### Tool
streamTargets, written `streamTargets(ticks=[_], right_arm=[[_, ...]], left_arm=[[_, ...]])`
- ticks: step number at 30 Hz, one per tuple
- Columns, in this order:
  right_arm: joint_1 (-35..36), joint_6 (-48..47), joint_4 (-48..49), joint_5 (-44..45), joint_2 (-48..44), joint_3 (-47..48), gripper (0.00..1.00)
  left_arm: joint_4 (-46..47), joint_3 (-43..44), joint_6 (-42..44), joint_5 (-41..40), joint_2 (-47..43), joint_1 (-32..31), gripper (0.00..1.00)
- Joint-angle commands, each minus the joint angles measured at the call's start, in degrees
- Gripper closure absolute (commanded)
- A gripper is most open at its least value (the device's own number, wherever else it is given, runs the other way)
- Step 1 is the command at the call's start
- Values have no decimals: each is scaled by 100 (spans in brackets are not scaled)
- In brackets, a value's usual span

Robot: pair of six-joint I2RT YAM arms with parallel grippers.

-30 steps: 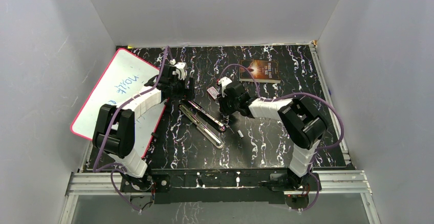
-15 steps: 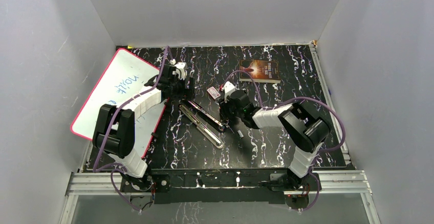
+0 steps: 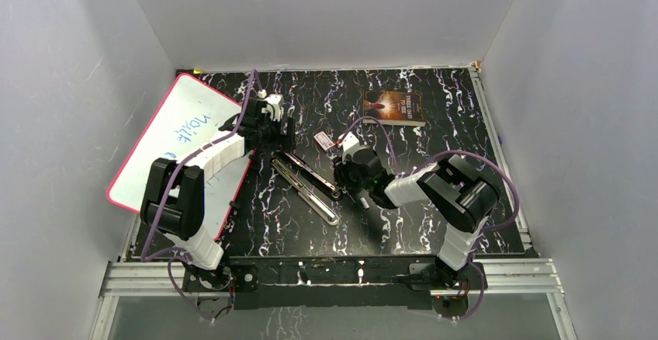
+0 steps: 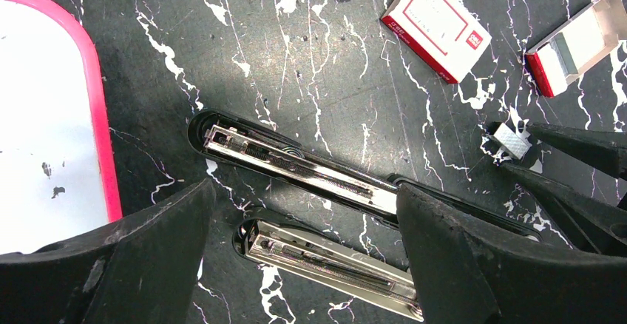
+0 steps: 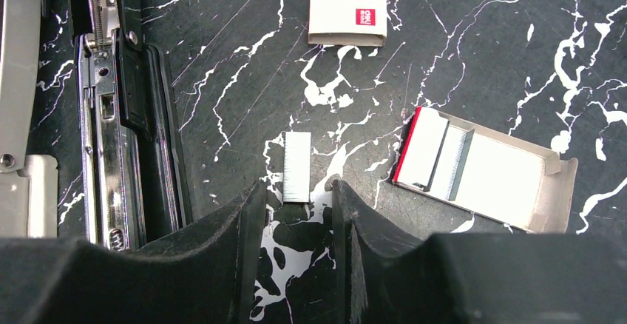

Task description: Load the staples into the stapler

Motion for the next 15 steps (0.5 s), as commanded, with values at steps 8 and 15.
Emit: streamTargets(ticks=[8, 15], right_arm=[[283, -100, -269, 328, 494, -467, 57], [373, -160, -338, 440, 555, -404, 63]], left_arm=[[-27, 207, 19, 83, -29, 18, 9], [-34, 207, 30, 57, -65, 17, 9]])
